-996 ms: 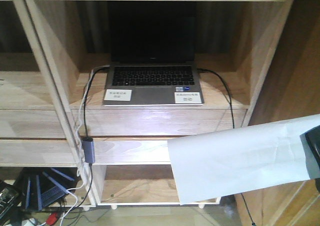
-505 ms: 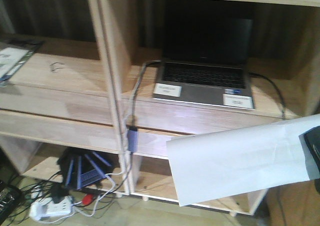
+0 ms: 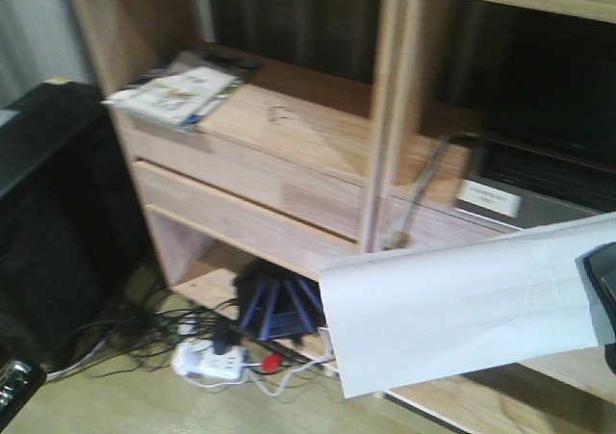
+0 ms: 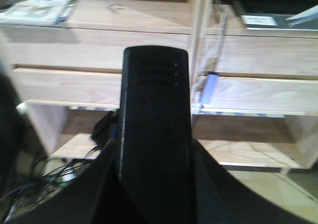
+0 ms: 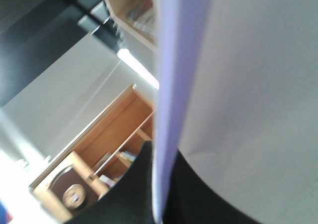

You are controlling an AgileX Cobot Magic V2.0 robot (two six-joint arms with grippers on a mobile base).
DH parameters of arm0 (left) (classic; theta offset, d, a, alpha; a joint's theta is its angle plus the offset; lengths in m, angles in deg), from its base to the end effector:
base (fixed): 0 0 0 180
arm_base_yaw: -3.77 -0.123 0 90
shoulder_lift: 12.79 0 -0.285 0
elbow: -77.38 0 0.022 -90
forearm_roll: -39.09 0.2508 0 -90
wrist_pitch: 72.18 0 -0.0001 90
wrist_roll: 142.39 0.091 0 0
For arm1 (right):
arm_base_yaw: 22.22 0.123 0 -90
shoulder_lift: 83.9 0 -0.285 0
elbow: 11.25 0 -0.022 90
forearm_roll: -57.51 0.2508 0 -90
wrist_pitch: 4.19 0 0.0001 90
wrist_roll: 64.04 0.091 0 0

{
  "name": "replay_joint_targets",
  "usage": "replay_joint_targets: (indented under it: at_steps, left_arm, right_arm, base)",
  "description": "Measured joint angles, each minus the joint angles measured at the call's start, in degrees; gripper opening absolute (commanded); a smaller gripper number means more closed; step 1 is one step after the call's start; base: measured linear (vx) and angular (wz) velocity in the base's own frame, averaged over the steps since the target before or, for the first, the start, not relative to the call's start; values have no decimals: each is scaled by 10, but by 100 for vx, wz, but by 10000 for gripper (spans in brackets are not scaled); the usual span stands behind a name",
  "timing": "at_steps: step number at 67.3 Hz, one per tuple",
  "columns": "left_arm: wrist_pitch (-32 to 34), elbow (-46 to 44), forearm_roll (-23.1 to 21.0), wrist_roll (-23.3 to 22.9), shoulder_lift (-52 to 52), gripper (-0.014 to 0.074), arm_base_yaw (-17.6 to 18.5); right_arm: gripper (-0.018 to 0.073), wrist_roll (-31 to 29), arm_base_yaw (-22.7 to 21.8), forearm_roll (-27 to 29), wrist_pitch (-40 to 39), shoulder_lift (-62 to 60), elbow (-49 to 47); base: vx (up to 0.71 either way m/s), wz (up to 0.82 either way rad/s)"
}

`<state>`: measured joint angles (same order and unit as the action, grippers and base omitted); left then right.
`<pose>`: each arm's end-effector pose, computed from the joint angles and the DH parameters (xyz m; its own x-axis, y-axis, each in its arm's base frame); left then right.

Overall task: Grab stapler and paper to desk for stapling
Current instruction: 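Back away from the shelf and turn, holding the paper in the right gripper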

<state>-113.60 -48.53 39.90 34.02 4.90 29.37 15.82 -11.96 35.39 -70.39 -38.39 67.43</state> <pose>0.0395 -0.0180 0.2730 -0.3768 0.1229 -0.9181 0.4053 0.9131 -0.0441 0.0868 0.0476 0.2467 -0.2679 0.8511 -0.4516 -0.6220 0.2052 0.7557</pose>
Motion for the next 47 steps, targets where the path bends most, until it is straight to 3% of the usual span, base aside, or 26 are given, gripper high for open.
replay_joint_targets:
  at_steps: [47]
  left_arm:
    - [0,0,0,0,0,-6,0]
  right_arm:
    - [-1,1,0,0,0,0,0]
  base:
    - [7,54]
